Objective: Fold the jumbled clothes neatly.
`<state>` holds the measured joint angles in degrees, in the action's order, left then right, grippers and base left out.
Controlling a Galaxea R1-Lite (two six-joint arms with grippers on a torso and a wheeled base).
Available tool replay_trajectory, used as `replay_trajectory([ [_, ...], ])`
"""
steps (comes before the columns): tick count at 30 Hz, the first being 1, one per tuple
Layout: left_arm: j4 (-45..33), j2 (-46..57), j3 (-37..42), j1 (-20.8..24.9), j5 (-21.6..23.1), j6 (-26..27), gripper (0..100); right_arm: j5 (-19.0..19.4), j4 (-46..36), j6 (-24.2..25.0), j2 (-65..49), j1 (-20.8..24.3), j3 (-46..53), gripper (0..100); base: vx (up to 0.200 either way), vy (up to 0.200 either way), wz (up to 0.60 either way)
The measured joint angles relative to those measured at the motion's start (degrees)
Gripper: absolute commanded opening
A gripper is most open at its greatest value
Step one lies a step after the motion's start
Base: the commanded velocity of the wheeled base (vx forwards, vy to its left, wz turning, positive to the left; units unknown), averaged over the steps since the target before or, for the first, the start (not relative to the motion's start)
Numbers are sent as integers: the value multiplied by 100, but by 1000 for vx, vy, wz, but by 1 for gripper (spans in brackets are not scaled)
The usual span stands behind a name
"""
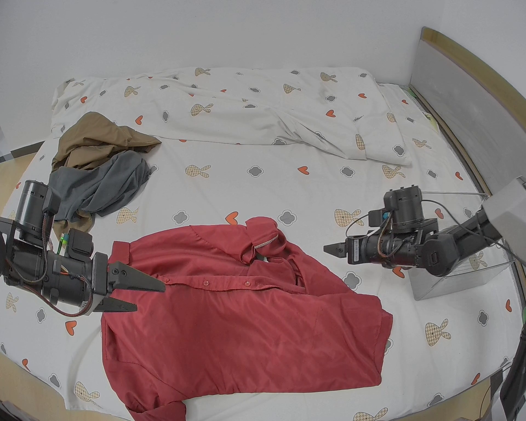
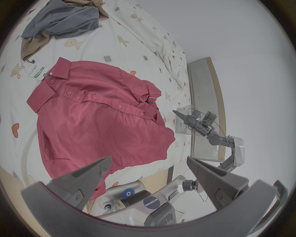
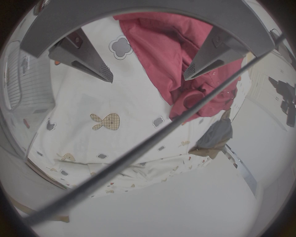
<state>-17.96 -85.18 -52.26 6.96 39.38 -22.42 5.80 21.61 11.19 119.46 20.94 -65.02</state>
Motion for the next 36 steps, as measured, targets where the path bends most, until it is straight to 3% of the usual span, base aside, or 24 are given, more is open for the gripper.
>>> replay_trajectory([
  [5, 11, 0, 11, -2, -2, 1, 100, -206, -32, -22, 480, 206, -308, 100, 0, 0, 0],
  [23, 61, 12, 52, 6, 0, 6, 100, -222, -46, -35, 1128, 579, -540, 100, 0, 0, 0],
  [24, 77, 15, 59, 6, 0, 4, 100, -224, -49, -33, 1147, 581, -551, 0, 0, 0, 0],
  [36, 105, 26, 94, 6, 0, 1, 100, -222, -55, 20, 883, 306, -564, 0, 0, 0, 0],
])
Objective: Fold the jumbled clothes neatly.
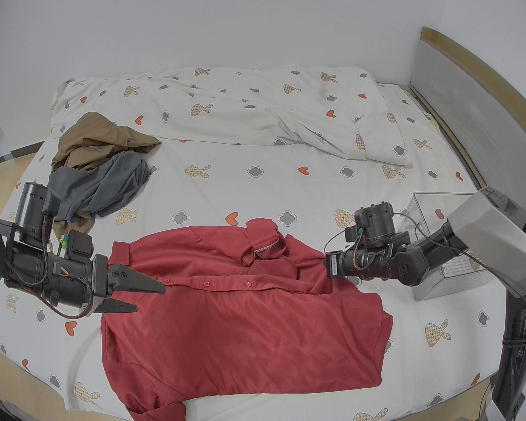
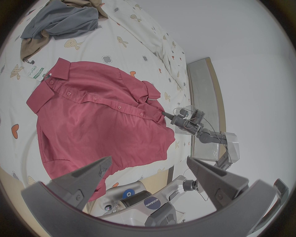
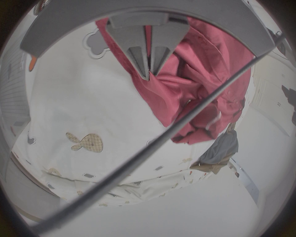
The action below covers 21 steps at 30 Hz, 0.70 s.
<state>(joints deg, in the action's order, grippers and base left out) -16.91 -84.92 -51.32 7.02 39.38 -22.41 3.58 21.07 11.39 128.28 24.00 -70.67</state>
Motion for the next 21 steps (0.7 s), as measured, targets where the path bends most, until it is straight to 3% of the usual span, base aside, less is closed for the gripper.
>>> replay_trajectory([
  [12, 33, 17, 9, 0, 0, 0, 100, -35, -2, 10, -618, -479, 35, 0, 0, 0, 0],
  [21, 35, 17, 9, 0, 0, 0, 100, -407, -2, -9, -723, -621, 50, 0, 0, 0, 0],
])
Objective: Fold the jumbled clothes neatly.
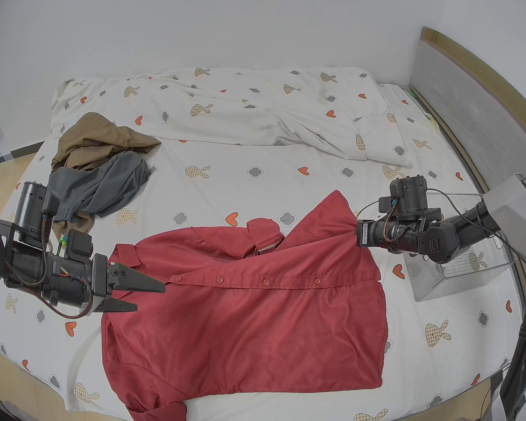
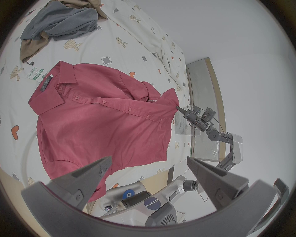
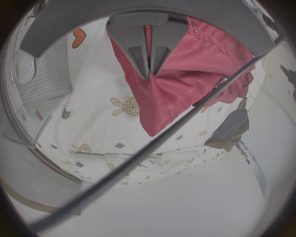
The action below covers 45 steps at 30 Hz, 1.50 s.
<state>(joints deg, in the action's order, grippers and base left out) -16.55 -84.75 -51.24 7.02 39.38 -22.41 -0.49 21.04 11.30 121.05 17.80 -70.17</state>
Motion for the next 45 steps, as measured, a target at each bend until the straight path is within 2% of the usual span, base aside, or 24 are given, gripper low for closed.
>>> replay_trajectory([
  [8, 0, 0, 0, 0, 0, 2, 100, 9, -325, -2, 28, 35, 46, 0, 0, 0, 0],
  [9, 0, 0, 0, 0, 0, 2, 100, 27, -350, 2, 26, 41, 40, 100, 0, 0, 0],
  [18, 2, 5, 2, 6, 0, 0, 100, 177, -350, 74, 15, -38, -22, 100, 0, 0, 0],
  [22, 28, 13, 22, 6, 1, 5, 100, 795, -356, 288, 12, -289, -45, 100, 0, 0, 0],
  [27, 50, 24, 35, 6, 6, 7, 100, 2135, -358, 741, 26, -673, -56, 100, 0, 0, 0],
  [30, 57, 30, 39, 11, 9, 10, 100, 2630, -354, 972, 87, -898, -67, 100, 0, 0, 0],
  [36, 66, 22, 41, 6, 11, 10, 100, 3234, -343, 1582, 375, -1019, -149, 100, 0, 0, 0],
  [39, 85, -6, 46, 11, 11, 16, 100, 3417, -341, 1872, 507, -1006, -202, 100, 0, 0, 0],
  [45, 250, -111, 46, 41, 0, 18, 100, 3511, -334, 1963, 684, -920, -265, 100, 0, 0, 0],
])
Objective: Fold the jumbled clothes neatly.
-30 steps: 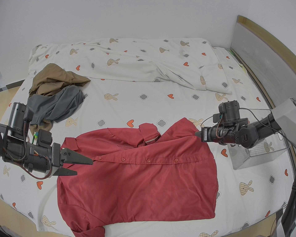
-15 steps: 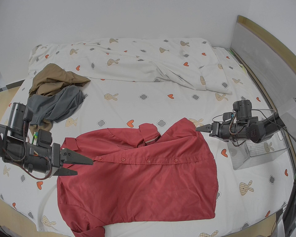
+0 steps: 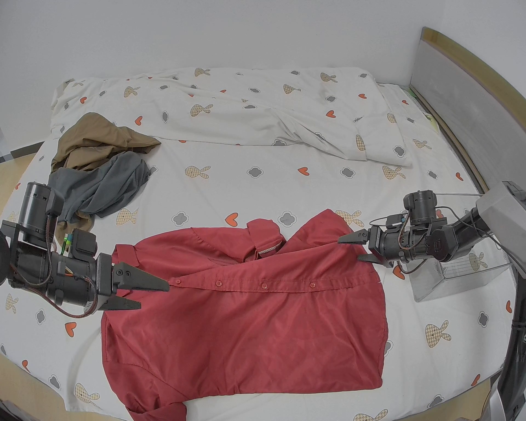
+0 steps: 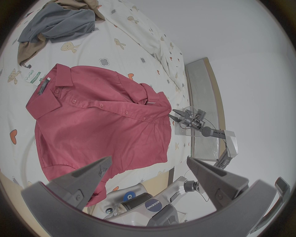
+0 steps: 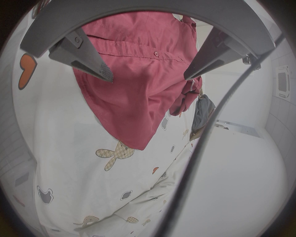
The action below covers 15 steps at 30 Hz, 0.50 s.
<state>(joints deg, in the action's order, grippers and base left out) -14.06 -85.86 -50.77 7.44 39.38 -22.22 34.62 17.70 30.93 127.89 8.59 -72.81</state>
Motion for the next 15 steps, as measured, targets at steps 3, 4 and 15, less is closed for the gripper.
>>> replay_trajectory([
  [3, 40, -33, -11, 24, -10, -2, 100, -13, -2, 7, 116, 2, -50, 100, 0, 0, 0],
  [4, 82, -44, -11, 30, -10, -5, 100, -20, 0, 7, 157, -6, -69, 100, 0, 0, 0],
  [15, 557, -480, -274, 179, -948, 204, 100, -49, 6, 13, 341, -190, -39, 100, 0, 0, 0],
])
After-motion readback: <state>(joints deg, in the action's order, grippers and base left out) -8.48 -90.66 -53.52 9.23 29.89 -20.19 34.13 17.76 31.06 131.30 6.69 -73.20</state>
